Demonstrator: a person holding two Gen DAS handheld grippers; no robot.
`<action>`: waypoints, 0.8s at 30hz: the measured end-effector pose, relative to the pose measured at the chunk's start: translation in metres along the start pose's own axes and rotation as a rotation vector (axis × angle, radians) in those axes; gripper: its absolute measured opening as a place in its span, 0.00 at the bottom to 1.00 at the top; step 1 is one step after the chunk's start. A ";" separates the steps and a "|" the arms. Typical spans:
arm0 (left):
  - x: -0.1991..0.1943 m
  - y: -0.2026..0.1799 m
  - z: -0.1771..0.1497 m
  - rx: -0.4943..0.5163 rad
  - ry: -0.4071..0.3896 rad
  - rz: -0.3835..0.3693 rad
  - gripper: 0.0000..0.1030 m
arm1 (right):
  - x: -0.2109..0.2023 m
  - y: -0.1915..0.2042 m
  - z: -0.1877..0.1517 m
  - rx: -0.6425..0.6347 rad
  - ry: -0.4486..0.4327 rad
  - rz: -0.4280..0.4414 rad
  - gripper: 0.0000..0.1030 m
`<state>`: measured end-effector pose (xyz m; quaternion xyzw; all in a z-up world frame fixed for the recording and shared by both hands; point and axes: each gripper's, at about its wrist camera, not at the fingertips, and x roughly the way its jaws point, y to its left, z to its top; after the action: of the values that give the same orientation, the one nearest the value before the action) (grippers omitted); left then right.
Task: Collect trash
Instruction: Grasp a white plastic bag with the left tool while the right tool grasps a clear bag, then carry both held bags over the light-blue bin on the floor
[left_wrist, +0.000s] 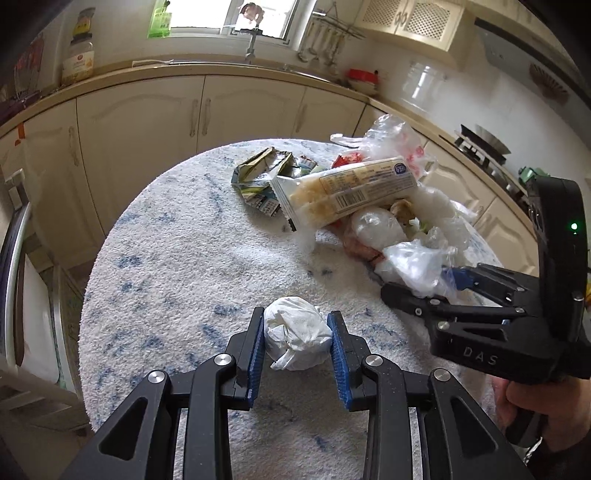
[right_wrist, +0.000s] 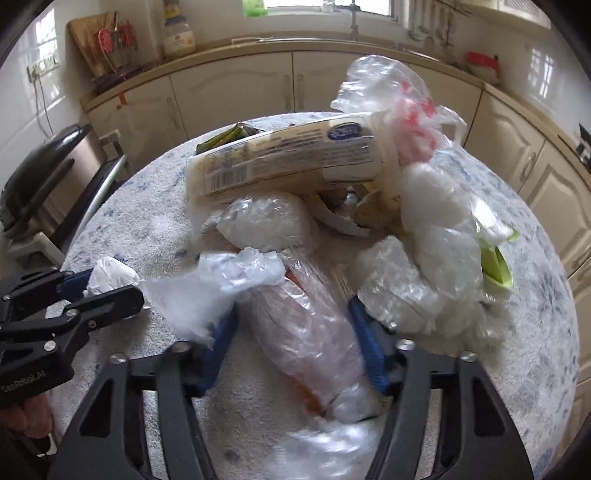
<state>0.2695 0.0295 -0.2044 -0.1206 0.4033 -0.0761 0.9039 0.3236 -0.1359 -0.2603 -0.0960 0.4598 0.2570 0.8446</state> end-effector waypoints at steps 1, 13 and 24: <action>-0.003 0.000 -0.001 0.000 -0.003 -0.002 0.28 | -0.003 0.000 -0.001 0.015 0.001 0.034 0.30; -0.045 -0.029 -0.007 0.068 -0.040 -0.059 0.28 | -0.092 -0.019 -0.055 0.222 -0.168 0.158 0.29; -0.096 -0.143 -0.003 0.278 -0.117 -0.188 0.28 | -0.217 -0.094 -0.120 0.413 -0.381 -0.014 0.29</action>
<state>0.1979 -0.0855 -0.0979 -0.0360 0.3227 -0.2082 0.9226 0.1886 -0.3383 -0.1546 0.1248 0.3347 0.1654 0.9193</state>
